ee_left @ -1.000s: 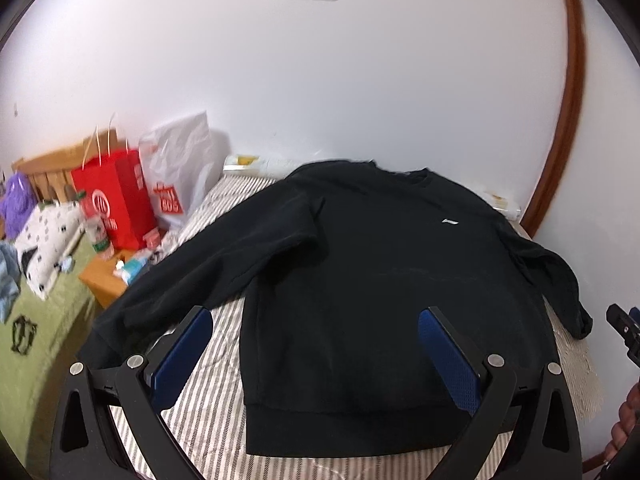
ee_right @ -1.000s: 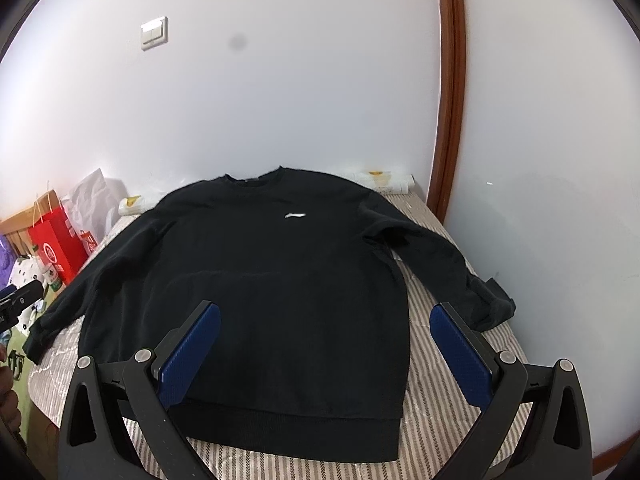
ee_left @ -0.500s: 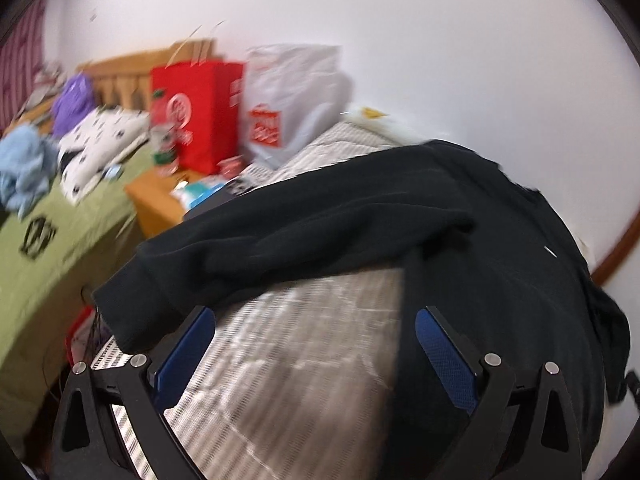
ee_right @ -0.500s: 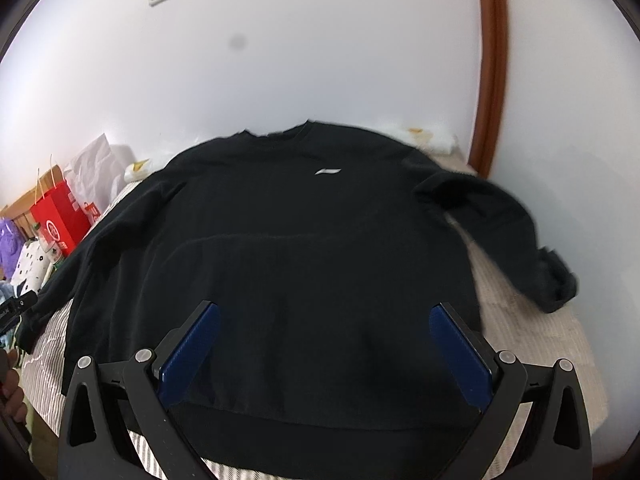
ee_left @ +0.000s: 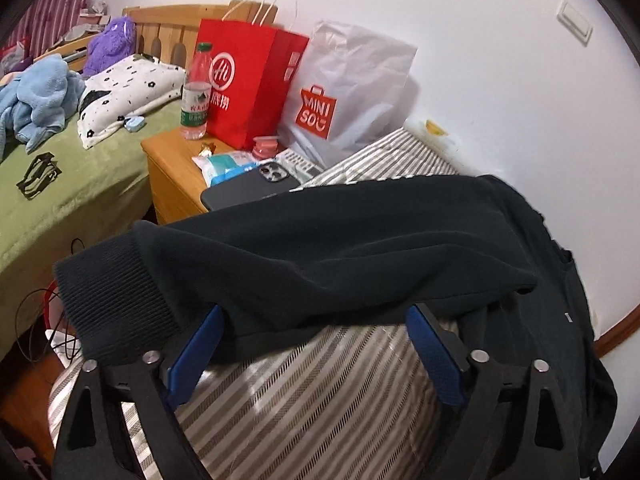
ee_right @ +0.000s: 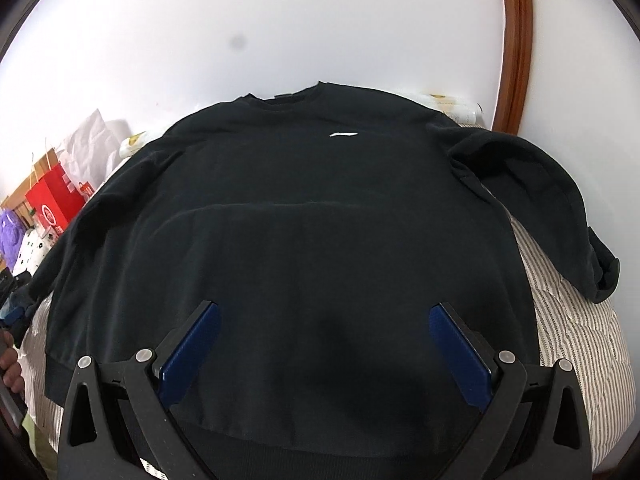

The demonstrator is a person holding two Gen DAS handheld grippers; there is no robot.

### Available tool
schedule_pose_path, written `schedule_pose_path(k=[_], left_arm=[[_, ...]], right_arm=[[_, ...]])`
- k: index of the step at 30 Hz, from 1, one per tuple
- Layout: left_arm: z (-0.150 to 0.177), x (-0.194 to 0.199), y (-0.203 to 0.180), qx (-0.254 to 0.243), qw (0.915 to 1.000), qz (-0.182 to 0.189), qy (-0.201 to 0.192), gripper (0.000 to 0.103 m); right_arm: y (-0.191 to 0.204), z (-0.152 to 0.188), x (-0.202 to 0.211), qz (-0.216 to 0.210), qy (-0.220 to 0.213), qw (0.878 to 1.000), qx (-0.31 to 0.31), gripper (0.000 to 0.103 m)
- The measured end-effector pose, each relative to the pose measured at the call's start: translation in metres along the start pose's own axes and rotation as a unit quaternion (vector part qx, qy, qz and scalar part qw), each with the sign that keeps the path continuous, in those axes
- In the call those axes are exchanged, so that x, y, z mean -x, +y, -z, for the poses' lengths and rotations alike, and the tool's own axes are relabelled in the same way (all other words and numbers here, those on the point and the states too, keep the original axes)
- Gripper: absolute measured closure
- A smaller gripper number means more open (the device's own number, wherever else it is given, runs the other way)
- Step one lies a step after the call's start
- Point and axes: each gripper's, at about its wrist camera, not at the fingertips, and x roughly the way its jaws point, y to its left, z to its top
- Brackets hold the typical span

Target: Fold small clothes

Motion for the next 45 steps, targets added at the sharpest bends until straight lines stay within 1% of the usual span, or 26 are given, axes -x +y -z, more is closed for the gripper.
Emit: schedule_pose_path(k=[4, 7, 9, 10, 11, 12, 13, 14, 15, 19, 23, 27, 31, 33, 35, 36, 37, 38, 39, 41, 43, 45], left_arm=[[-0.001, -0.009, -0.004, -0.006, 0.9993, -0.036, -0.006, 0.026], [-0.004, -0.016, -0.006, -0.012, 0.998, -0.062, -0.008, 0.035], [-0.006, -0.022, -0.011, -0.025, 0.9954, -0.091, -0.013, 0.049], [-0.007, -0.024, -0.013, -0.033, 0.9942, -0.102, -0.015, 0.052], [-0.009, -0.025, -0.016, -0.04, 0.993, -0.11, -0.017, 0.061], [-0.01, -0.026, -0.018, -0.046, 0.9921, -0.115, -0.019, 0.074], [-0.012, -0.026, -0.022, -0.054, 0.9906, -0.123, -0.025, 0.081], [-0.014, -0.024, -0.026, -0.059, 0.9892, -0.131, -0.031, 0.093], [-0.016, -0.023, -0.028, -0.061, 0.9886, -0.133, -0.036, 0.095], [-0.03, -0.013, -0.043, -0.061, 0.9884, -0.127, -0.057, 0.097], [-0.044, -0.003, -0.068, -0.076, 0.9864, -0.12, -0.083, 0.098], [-0.055, 0.01, -0.105, -0.102, 0.9836, -0.103, -0.107, 0.098], [-0.062, 0.014, -0.149, -0.138, 0.9789, -0.087, -0.123, 0.098], [-0.064, 0.013, -0.176, -0.159, 0.9753, -0.078, -0.131, 0.098], [-0.063, 0.009, -0.206, -0.18, 0.9714, -0.07, -0.138, 0.098], [-0.061, 0.006, -0.221, -0.19, 0.9696, -0.067, -0.14, 0.098], [-0.058, 0.003, -0.234, -0.198, 0.9681, -0.06, -0.141, 0.099], [-0.056, 0.002, -0.245, -0.205, 0.9668, -0.051, -0.144, 0.101], [-0.053, 0.001, -0.263, -0.217, 0.964, -0.037, -0.15, 0.101], [-0.046, -0.002, -0.294, -0.236, 0.9581, -0.023, -0.16, 0.101], [-0.033, -0.006, -0.332, -0.268, 0.95, 0.003, -0.161, 0.101], [-0.017, -0.01, -0.361, -0.294, 0.942, 0.025, -0.159, 0.101]], right_arm=[[-0.013, -0.002, 0.0, 0.002, -0.001, 1.0, -0.004, 0.001], [-0.021, -0.008, -0.001, 0.006, -0.009, 1.0, 0.0, 0.001], [-0.023, -0.012, 0.0, 0.008, -0.013, 1.0, 0.003, 0.001], [-0.026, -0.015, -0.001, 0.01, -0.018, 1.0, 0.005, 0.001], [-0.027, -0.017, -0.001, 0.012, -0.021, 1.0, 0.006, 0.001], [-0.029, -0.019, -0.002, 0.012, -0.023, 1.0, 0.008, 0.001], [-0.031, -0.021, -0.003, 0.011, -0.025, 1.0, 0.01, 0.001], [-0.032, -0.023, -0.004, 0.009, -0.026, 1.0, 0.012, 0.001], [-0.034, -0.024, -0.005, 0.008, -0.027, 1.0, 0.012, 0.001], [-0.038, -0.038, -0.013, -0.001, -0.034, 0.999, 0.016, 0.001], [-0.042, -0.065, -0.026, -0.006, -0.052, 0.998, 0.017, 0.001], [-0.046, -0.098, -0.042, -0.01, -0.078, 0.997, 0.019, 0.001], [-0.056, -0.127, -0.064, -0.006, -0.087, 0.996, 0.019, 0.001], [-0.064, -0.133, -0.076, -0.002, -0.089, 0.996, 0.017, 0.001], [-0.072, -0.135, -0.086, -0.011, -0.09, 0.996, 0.014, 0.001], [-0.077, -0.135, -0.094, -0.018, -0.085, 0.996, 0.013, 0.001], [-0.081, -0.134, -0.099, -0.015, -0.079, 0.997, 0.012, 0.001], [-0.083, -0.133, -0.103, -0.011, -0.074, 0.997, 0.013, 0.001], [-0.085, -0.131, -0.105, -0.009, -0.071, 0.997, 0.015, 0.001], [-0.092, -0.127, -0.105, -0.011, -0.068, 0.997, 0.018, 0.001], [-0.101, -0.125, -0.102, -0.006, -0.075, 0.997, 0.016, 0.001], [-0.111, -0.123, -0.103, 0.002, -0.074, 0.997, 0.006, 0.001]])
